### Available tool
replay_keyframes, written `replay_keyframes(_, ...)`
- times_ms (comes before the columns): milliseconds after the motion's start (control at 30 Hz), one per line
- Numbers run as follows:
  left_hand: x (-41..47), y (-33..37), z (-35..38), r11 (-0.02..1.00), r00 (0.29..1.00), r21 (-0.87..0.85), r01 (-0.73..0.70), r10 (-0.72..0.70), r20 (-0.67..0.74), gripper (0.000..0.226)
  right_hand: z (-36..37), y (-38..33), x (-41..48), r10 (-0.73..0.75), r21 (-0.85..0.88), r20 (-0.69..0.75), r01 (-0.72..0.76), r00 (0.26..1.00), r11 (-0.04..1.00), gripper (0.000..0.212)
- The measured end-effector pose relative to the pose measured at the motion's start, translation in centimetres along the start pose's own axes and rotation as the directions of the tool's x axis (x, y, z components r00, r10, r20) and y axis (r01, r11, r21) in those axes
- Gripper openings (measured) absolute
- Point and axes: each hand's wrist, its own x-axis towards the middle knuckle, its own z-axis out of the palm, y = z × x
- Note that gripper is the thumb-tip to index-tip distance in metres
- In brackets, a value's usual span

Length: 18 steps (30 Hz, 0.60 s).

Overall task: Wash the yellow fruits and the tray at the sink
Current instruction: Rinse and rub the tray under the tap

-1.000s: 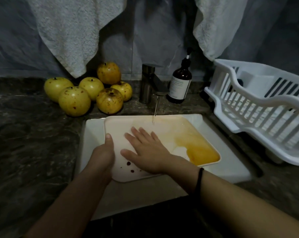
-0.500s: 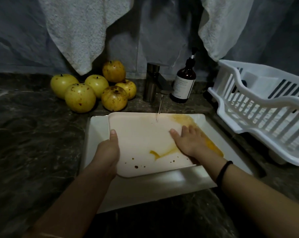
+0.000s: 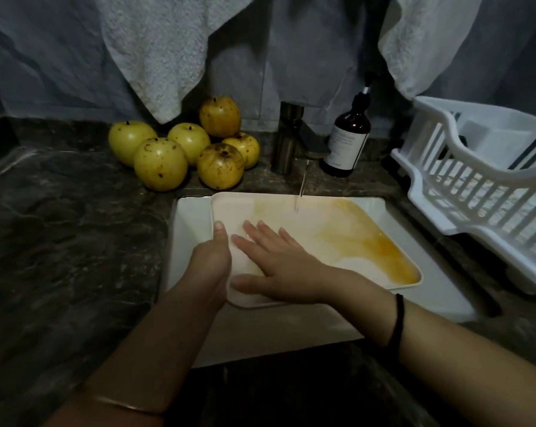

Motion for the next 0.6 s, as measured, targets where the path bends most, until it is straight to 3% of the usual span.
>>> replay_keyframes(100, -0.5, 0.1, 0.1, 0.997, 0.999, 0.068, -0.036, 0.037, -0.011, 0.063, -0.3, 2.1, -1.4, -0.064, -0.036, 0.037, 0.065, 0.997, 0.997, 0.087)
replay_keyframes(233, -0.6, 0.0, 0.2, 0.996, 0.998, 0.069, -0.063, 0.064, -0.009, 0.062, -0.9, 6.1, -2.9, 0.052, -0.021, 0.049, -0.051, 0.997, 0.998, 0.105)
replay_keyframes(467, -0.1, -0.2, 0.4, 0.994, 0.996, 0.083, -0.075, 0.079, -0.05, 0.063, -1.4, 9.6, -5.8, 0.234, 0.05, 0.041, -0.236, 0.971, 0.97, 0.082)
replay_keyframes(600, 0.2, -0.2, 0.3, 0.991, 0.994, 0.11, -0.078, 0.085, -0.066, 0.065, -1.2, 11.2, -5.4, 0.516, 0.055, -0.036, -0.514, 0.856, 0.856, 0.076)
